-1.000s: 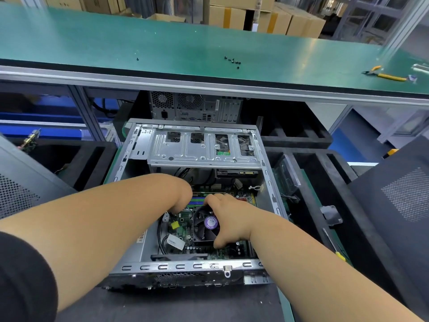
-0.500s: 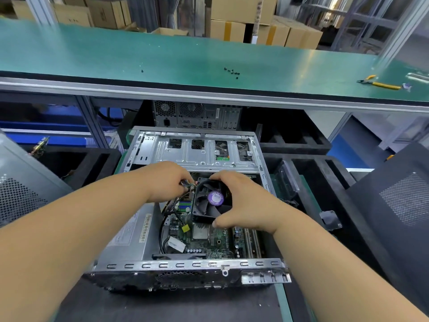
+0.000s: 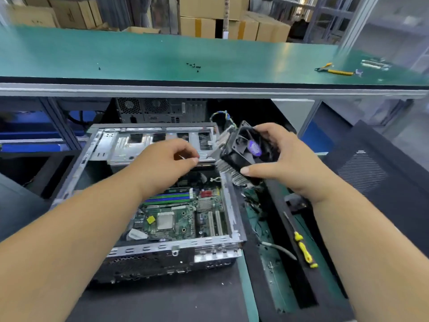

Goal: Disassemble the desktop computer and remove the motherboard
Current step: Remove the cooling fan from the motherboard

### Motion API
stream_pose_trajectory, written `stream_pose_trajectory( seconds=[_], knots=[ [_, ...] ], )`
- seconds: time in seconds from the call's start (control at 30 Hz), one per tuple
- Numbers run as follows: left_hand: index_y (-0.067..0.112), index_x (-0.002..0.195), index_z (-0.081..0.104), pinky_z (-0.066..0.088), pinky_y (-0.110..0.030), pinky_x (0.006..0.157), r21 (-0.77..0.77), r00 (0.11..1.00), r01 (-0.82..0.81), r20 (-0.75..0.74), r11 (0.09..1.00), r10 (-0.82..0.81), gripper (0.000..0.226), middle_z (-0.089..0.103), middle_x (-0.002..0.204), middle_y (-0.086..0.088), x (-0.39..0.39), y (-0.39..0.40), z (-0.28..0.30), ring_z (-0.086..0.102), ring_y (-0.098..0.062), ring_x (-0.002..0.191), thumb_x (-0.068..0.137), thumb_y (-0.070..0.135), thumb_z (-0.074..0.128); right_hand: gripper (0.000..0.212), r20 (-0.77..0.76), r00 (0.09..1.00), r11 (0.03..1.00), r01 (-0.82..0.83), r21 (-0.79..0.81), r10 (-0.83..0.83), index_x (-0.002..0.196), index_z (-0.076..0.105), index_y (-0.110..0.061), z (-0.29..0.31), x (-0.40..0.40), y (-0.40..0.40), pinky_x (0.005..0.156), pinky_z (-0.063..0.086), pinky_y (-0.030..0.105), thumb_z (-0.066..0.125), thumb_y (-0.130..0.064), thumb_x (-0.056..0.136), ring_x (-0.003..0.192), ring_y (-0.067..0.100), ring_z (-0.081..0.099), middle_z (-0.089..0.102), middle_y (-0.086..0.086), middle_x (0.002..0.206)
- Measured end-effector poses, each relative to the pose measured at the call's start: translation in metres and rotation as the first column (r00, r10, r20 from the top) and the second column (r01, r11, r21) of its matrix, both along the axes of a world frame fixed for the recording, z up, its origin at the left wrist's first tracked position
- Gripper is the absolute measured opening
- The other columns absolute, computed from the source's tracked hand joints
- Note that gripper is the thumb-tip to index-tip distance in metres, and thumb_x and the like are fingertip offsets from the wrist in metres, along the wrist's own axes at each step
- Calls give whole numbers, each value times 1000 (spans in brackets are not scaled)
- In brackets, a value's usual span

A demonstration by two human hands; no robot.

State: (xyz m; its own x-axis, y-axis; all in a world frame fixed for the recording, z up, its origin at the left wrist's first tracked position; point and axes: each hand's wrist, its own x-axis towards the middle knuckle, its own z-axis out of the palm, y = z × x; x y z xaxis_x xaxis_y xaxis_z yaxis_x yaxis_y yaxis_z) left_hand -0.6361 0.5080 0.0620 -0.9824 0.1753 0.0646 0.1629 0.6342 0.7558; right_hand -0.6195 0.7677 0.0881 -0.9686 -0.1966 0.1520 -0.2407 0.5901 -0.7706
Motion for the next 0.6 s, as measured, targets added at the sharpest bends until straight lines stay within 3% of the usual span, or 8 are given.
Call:
stream_pose_trajectory(
  seconds=[0.07, 0.13, 0.23, 0.3, 0.4, 0.5, 0.6],
  knots=[
    [36, 93, 66, 44, -12, 62, 35, 999, 16, 39, 999, -17, 6, 67, 87, 16, 3, 22, -7, 61, 2, 75, 89, 38, 61, 75, 28, 998, 999, 50, 8, -51, 115, 49, -50, -7, 4, 23, 92, 42, 22, 83, -60, 49, 116, -2, 51, 57, -23, 118],
    [35, 101, 63, 51, -21, 81, 166, 985, 44, 158, 985, -71, 15, 69, 97, 13, 4, 46, -12, 66, -1, 88, 91, 45, 57, 71, 63, 996, 998, 62, -33, -60, 110, 50, -51, -15, 7, 43, 89, 41, 18, 84, -58, 48, 108, -12, 52, 58, -29, 113],
    [27, 114, 58, 50, -31, 97, 398, 906, 71, 359, 915, -227, 36, 65, 117, 2, 3, 91, -15, 67, -6, 100, 89, 52, 55, 69, 118, 992, 990, 52, -132, -36, 109, 52, -51, -29, 8, 67, 92, 43, 21, 86, -46, 49, 107, -10, 56, 60, -31, 111],
    [23, 119, 59, 48, -31, 100, 497, 857, 33, 432, 867, -280, 47, 65, 120, 1, 1, 122, -15, 67, -8, 101, 85, 54, 59, 71, 142, 990, 977, 39, -210, -9, 115, 54, -41, -40, 6, 80, 95, 45, 27, 86, -34, 51, 107, -3, 60, 63, -24, 112],
    [23, 112, 65, 47, -43, 97, 648, 753, -145, 563, 747, -342, 46, 68, 101, -2, -4, 158, -16, 65, -18, 83, 84, 59, 59, 71, 176, 984, 930, 45, -365, 22, 120, 53, -30, -51, 0, 96, 94, 48, 29, 81, -19, 56, 109, 6, 60, 64, -12, 117],
    [23, 115, 67, 41, -56, 100, 706, 635, -224, 629, 672, -450, 58, 69, 112, -8, -10, 178, -21, 65, -32, 102, 83, 68, 50, 73, 216, 971, 856, 23, -516, 104, 127, 49, -19, -59, -7, 109, 91, 51, 30, 76, -7, 60, 113, 15, 60, 61, 3, 125],
    [20, 121, 65, 42, -56, 99, 673, 633, -285, 667, 683, -393, 55, 66, 121, -9, -15, 192, -29, 65, -32, 103, 84, 60, 55, 79, 267, 946, 870, -31, -493, 184, 133, 43, -17, -66, -16, 120, 91, 48, 23, 75, -5, 62, 115, 12, 58, 57, 3, 129]
  ],
)
